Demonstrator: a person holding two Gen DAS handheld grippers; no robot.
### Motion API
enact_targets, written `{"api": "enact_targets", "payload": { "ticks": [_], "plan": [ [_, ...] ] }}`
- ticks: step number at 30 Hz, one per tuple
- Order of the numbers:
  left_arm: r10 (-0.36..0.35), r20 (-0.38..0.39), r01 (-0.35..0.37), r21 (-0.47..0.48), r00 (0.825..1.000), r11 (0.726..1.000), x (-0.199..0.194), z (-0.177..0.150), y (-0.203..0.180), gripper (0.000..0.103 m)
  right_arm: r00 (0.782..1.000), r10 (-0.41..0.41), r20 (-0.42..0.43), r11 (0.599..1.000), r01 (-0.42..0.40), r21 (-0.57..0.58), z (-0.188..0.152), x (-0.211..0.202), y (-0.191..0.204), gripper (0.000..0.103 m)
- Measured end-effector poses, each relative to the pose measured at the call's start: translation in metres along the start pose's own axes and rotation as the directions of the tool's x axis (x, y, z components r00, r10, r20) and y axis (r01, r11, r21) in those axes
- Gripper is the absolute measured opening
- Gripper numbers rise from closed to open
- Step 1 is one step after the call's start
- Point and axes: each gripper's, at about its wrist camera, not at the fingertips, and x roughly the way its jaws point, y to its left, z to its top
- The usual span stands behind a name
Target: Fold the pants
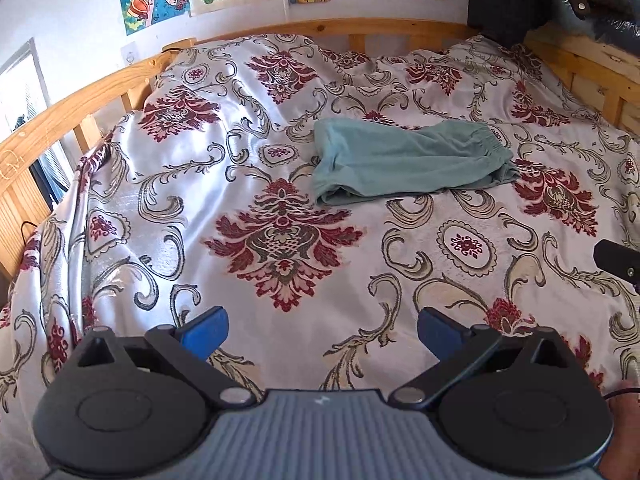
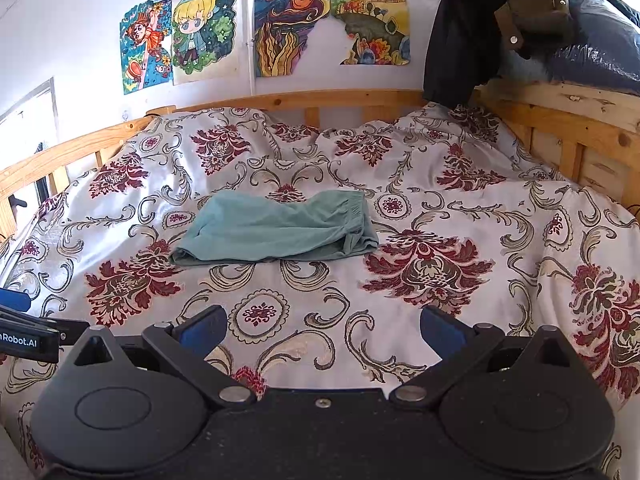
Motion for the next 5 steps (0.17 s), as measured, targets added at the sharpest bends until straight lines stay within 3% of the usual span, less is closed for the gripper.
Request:
{"api": "enact_targets", "payload": {
  "ticks": [5],
  "plan": [
    [-0.011,-0.004,0.011,-0.011,1.0,1.0,0.0,-0.0006,0.0007,0.103,1.0,0.0,-0.003,1.0,0.0,-0.001,-0.005,-0.0003,0.0004,0.102]
  ]
}}
